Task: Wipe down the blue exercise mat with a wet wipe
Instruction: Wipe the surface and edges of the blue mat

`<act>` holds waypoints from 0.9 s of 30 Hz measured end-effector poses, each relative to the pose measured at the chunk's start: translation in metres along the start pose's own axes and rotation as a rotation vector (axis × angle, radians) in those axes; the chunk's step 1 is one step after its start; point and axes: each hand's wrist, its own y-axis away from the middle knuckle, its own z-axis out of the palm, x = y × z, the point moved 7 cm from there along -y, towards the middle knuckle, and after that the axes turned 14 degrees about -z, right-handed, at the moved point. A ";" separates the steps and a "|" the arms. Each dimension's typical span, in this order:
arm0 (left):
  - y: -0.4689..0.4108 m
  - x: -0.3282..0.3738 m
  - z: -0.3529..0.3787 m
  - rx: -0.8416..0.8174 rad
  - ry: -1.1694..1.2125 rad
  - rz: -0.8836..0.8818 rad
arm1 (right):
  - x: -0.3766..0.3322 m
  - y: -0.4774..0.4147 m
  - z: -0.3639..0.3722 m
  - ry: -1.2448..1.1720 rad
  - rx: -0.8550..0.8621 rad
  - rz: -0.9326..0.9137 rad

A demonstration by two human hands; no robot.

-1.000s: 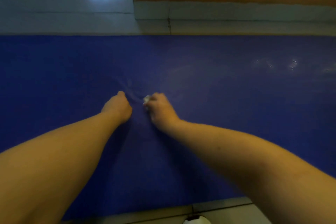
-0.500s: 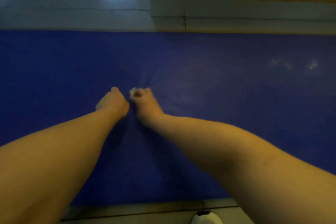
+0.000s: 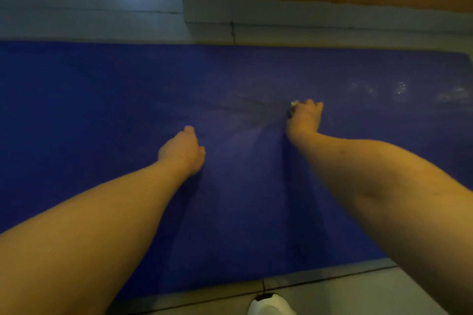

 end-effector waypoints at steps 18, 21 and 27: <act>0.018 0.050 0.056 -0.235 -0.010 0.000 | 0.012 0.013 -0.002 -0.090 0.008 -0.048; 0.018 0.049 0.057 -0.238 -0.021 -0.010 | 0.016 0.010 -0.004 -0.146 0.025 0.130; 0.012 0.053 0.057 -0.249 -0.095 -0.035 | -0.087 0.077 0.031 -0.411 0.097 -0.293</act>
